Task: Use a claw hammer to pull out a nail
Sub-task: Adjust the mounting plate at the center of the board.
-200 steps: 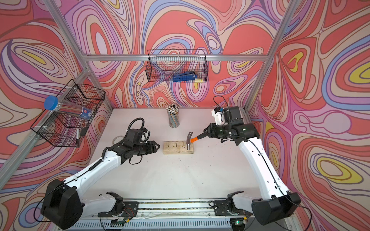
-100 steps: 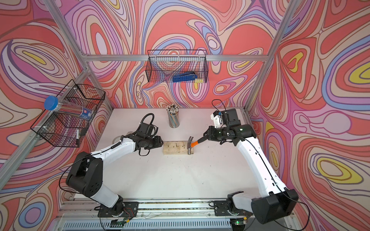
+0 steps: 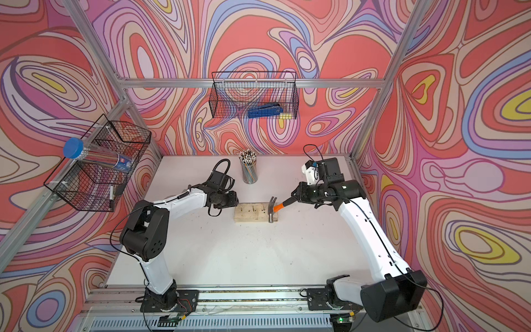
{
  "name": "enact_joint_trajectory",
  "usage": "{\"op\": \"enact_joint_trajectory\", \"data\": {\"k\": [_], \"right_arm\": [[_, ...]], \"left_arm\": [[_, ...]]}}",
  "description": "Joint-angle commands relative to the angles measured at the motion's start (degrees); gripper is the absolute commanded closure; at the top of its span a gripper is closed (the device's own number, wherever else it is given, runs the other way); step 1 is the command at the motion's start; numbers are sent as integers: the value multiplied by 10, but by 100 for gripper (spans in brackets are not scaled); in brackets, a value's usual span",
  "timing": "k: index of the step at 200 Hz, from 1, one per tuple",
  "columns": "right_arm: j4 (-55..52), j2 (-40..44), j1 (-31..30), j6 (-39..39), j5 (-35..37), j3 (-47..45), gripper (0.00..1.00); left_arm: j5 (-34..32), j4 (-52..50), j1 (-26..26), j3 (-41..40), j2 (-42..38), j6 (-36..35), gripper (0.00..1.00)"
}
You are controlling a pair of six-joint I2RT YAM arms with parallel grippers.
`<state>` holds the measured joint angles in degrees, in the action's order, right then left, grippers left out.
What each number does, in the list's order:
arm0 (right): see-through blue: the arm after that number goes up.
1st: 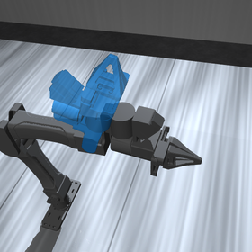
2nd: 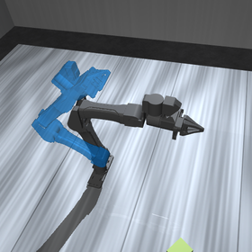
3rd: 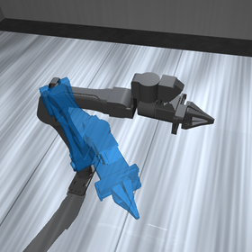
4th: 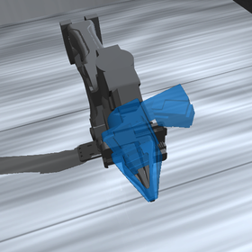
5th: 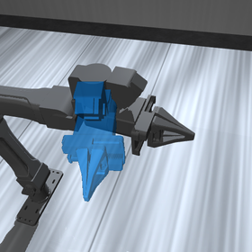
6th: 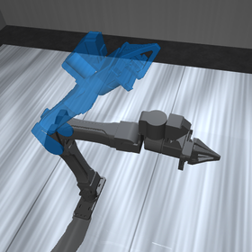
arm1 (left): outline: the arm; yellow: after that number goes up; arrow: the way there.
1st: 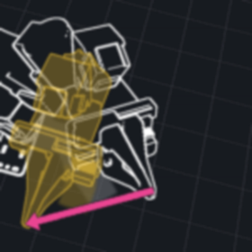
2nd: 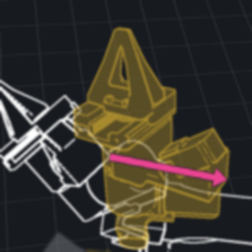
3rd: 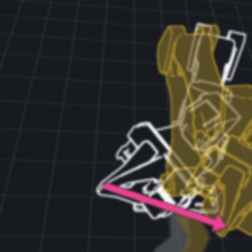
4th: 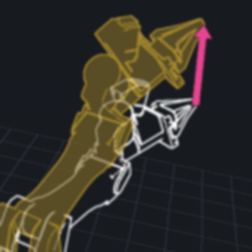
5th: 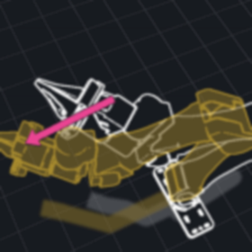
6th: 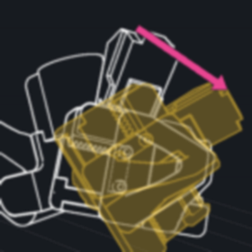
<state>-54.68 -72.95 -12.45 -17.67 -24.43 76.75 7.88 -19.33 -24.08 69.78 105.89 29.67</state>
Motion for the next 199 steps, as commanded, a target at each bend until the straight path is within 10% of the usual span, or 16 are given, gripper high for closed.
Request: {"op": "enact_joint_trajectory", "data": {"k": [1, 199], "right_arm": [[46, 10, 0, -8, -30, -1, 100], [-1, -38, -20, 11, -3, 42, 100]], "left_arm": [[3, -29, -2, 8, 11, -16, 48], [173, 131, -38, -181, -94, 66, 62]]}}
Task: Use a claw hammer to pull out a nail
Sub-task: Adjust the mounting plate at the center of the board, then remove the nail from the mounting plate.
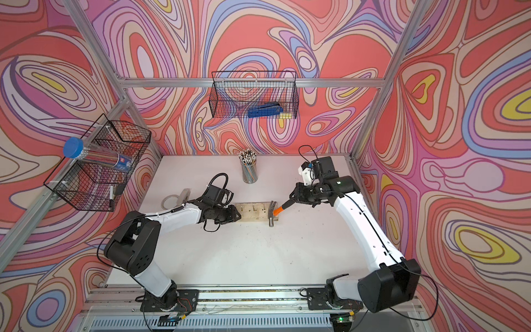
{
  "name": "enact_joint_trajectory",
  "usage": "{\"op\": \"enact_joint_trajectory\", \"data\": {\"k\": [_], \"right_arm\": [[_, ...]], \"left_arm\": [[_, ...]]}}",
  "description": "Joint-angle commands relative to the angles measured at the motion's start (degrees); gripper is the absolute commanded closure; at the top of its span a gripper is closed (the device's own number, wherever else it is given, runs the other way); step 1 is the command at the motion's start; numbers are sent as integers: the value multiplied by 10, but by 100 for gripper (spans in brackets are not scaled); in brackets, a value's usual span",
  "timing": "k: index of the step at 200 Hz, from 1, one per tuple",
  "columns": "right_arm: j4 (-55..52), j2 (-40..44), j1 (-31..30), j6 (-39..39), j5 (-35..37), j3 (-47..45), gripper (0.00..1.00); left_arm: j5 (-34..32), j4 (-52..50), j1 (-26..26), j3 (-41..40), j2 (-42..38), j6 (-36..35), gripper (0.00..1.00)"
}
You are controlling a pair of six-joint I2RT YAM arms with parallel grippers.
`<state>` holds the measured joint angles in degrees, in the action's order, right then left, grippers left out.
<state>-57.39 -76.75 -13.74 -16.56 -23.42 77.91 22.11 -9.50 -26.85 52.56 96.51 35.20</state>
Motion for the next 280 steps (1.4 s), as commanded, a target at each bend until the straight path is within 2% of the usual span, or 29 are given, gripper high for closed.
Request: {"op": "enact_joint_trajectory", "data": {"k": [1, 46, 102, 147, 200, 280], "right_arm": [[26, 1, -8, 1, -12, 31, 100], [-9, -12, -19, 17, 22, 60, 100], [-68, -48, -49, 38, 66, 111, 100], [-79, -61, -59, 39, 69, 123, 100], [-105, -81, -69, 46, 73, 148, 100], [-136, -119, -81, 57, 71, 183, 100]], "left_arm": [[31, 33, -11, -10, 0, 11, 63], [7, 4, -19, -8, -32, -4, 62], [-55, -95, -21, 44, -57, -76, 52], [-71, -107, -37, 97, -21, -106, 47], [-113, -127, -58, 148, 32, -131, 49], [-143, -105, -73, 126, 57, -134, 51]]}}
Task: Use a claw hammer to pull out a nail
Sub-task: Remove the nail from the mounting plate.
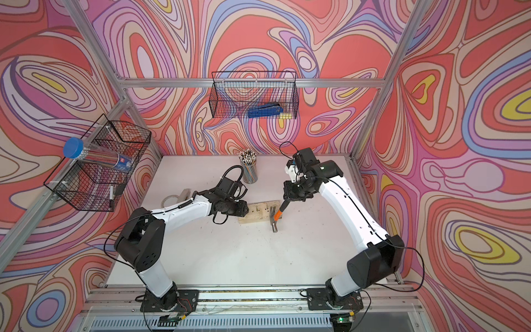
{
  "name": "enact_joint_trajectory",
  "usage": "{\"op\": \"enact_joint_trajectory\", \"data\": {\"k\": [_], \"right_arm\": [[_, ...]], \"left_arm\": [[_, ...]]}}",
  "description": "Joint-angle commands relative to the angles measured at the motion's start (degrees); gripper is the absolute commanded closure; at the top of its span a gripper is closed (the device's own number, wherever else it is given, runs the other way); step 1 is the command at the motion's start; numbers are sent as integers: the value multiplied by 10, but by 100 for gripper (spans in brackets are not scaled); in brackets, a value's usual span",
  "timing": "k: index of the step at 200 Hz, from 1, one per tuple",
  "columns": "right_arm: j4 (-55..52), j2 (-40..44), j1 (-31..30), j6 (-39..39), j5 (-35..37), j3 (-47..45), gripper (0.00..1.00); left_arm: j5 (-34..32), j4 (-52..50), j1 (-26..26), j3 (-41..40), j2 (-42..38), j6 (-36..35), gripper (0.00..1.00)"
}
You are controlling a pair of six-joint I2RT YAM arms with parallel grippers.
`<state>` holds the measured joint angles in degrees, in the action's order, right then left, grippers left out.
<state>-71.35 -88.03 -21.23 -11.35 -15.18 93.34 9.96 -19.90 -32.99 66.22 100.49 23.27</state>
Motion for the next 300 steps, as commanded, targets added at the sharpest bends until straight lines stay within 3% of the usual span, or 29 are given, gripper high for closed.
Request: {"op": "enact_joint_trajectory", "data": {"k": [1, 117, 300], "right_arm": [[3, -7, -6, 5, -12, 29, 100], [-54, -96, -33, 8, 19, 121, 100], [-70, -188, -65, 0, 84, 219, 100]], "left_arm": [[-23, -1, -12, -11, 17, -14, 51], [-83, -13, -44, -30, 30, -38, 52], [-79, 11, -53, -54, 32, -28, 52]]}}
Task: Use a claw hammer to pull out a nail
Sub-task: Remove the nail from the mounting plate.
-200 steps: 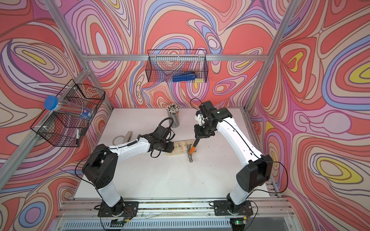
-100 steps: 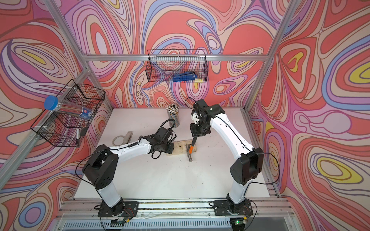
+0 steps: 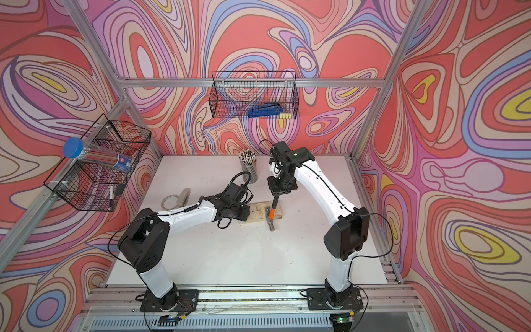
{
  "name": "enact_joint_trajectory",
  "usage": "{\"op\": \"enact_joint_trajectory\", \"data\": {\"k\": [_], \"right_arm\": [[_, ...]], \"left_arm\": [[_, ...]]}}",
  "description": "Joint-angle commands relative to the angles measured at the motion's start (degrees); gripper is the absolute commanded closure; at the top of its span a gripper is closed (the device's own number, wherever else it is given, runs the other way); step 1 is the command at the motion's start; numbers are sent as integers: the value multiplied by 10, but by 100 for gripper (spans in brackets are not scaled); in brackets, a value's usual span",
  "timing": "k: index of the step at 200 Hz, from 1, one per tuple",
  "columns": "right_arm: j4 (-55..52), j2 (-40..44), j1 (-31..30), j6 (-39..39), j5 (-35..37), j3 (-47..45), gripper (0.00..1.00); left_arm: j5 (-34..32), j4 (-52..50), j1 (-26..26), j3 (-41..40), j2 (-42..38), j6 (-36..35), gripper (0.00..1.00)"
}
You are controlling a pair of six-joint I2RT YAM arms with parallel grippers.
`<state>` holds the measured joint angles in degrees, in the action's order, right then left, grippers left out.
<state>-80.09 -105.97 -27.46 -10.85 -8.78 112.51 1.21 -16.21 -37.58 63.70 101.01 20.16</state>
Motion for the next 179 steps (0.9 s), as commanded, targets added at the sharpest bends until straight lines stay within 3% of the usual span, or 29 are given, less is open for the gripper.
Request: {"op": "enact_joint_trajectory", "data": {"k": [1, 179], "right_arm": [[19, -9, -2, -5, 20, 28, 100], [45, -26, -13, 1, 41, 53, 100]], "left_arm": [[8, -26, -7, -29, 27, 4, 53], [1, -26, -14, -31, 27, 5, 52]]}}
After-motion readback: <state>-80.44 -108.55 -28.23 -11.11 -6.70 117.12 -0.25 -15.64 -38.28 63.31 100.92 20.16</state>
